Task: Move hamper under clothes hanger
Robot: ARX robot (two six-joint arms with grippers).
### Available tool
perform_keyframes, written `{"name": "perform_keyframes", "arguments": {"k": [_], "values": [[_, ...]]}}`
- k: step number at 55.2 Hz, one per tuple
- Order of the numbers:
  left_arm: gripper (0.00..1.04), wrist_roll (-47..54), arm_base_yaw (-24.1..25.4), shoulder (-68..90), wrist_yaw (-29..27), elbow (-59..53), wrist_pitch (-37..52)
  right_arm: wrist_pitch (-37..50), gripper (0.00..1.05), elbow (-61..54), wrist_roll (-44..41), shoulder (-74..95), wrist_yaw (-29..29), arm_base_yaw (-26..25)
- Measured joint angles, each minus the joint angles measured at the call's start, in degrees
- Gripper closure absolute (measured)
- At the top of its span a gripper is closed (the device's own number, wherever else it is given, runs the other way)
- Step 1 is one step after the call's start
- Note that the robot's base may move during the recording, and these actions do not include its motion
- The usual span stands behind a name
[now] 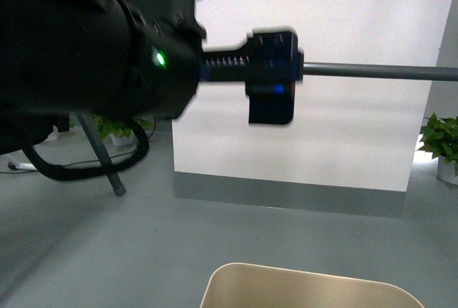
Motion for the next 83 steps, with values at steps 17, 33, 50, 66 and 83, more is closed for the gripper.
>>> {"name": "perform_keyframes", "arguments": {"k": [17,33,50,66,83], "values": [[0.37,3.21,0.48,-24.68,-18.40,-12.98,-3.15,5.33,0.08,0.07,-5.25,-14.19,11.56,10.21],[0.96,3.61,11.39,-41.70,-8.15,-33.97,1.51,-8.17,0.62,-11.76,-3.89,-29.00,-10.01,5.49],[1.01,3.85,18.43,-50.69,-1.57,-43.52,2.47,-5.03,1.02,-23.39,-3.87,-37.57,-16.11,-0.33],[1.01,3.98,22.38,-57.13,2.14,-48.39,1.29,-4.90,1.03,-29.38,-3.87,-43.39,-23.76,-6.56],[1.01,4.02,28.76,-64.41,8.35,-51.82,-2.51,-6.75,1.03,-33.53,-3.87,-49.42,-24.41,-8.72]]}}
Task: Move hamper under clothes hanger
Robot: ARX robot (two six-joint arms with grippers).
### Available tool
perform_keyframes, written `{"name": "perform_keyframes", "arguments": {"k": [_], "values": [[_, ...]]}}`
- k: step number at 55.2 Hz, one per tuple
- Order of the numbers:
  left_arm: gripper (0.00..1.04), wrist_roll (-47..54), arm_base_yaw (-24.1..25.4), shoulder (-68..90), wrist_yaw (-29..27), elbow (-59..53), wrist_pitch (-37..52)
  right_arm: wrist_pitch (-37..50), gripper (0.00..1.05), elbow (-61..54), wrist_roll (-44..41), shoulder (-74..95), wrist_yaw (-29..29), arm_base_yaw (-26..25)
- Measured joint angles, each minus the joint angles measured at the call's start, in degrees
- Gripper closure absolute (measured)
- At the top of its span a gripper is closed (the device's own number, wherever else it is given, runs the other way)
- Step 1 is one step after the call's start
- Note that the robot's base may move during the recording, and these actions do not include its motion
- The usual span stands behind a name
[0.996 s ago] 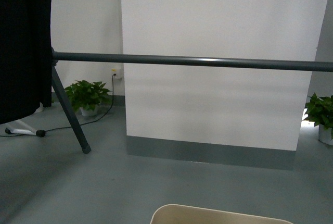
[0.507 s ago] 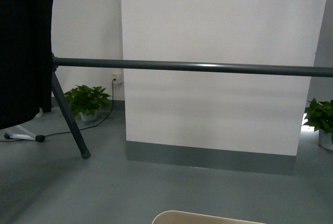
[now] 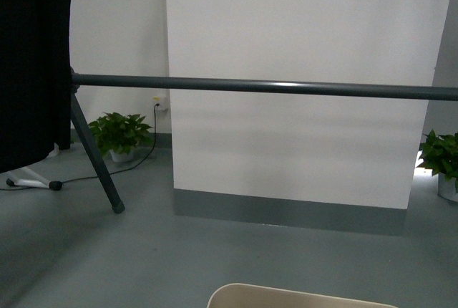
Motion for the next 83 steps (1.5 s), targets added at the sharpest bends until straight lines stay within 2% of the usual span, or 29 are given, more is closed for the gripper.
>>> {"name": "perform_keyframes", "arguments": {"k": [37,43,48,69,83], "values": [[1.01,0.00,0.07,-11.41,0.04,-2.75,-7.45,-5.33,1.03,-4.42,0.02,-10.43,0.00,-0.02],[1.01,0.02,0.07,-14.29,0.00,-2.75,-10.49,-15.23,1.03,-4.37,0.00,-18.84,-0.02,-0.02],[1.01,0.00,0.07,-21.77,0.09,-2.73,-18.64,-15.63,1.03,-4.37,0.00,-20.44,0.02,-0.02],[1.01,0.02,0.07,-22.67,0.07,-2.73,-19.10,-15.72,1.01,-4.37,-0.02,-20.44,-0.11,-0.02],[0.52,0.00,0.07,-22.67,0.07,-2.73,-19.10,-15.72,0.52,-4.37,0.00,-20.44,-0.13,-0.02]]}}
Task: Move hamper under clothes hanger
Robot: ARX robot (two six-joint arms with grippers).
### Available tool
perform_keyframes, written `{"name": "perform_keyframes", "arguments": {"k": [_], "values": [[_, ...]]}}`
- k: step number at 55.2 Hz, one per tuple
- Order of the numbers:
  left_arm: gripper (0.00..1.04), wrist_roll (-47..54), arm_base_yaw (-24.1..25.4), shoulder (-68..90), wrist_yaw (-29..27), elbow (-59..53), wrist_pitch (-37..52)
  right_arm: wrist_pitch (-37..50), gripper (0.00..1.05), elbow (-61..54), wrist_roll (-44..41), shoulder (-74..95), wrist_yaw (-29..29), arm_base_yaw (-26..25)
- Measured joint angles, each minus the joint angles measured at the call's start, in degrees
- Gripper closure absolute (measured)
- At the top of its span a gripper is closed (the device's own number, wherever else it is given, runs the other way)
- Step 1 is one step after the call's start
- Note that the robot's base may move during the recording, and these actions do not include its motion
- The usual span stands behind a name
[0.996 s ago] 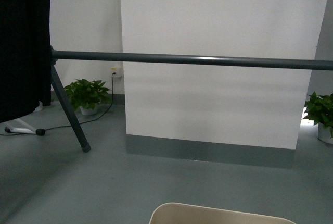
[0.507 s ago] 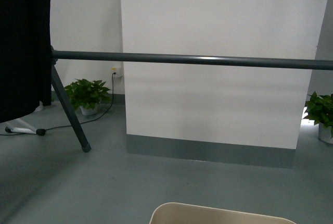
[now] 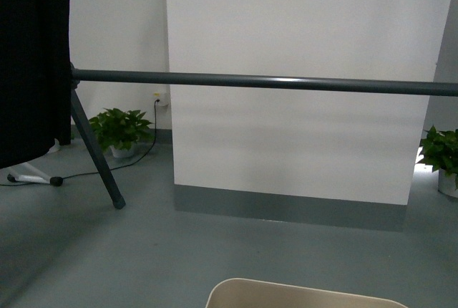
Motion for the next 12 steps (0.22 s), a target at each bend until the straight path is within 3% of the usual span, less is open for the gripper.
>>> {"name": "perform_keyframes", "arguments": {"k": [12], "values": [[0.11,0.00,0.00,0.00,0.00,0.00,0.00,0.00,0.12,0.00,0.00,0.00,0.00,0.00]]}}
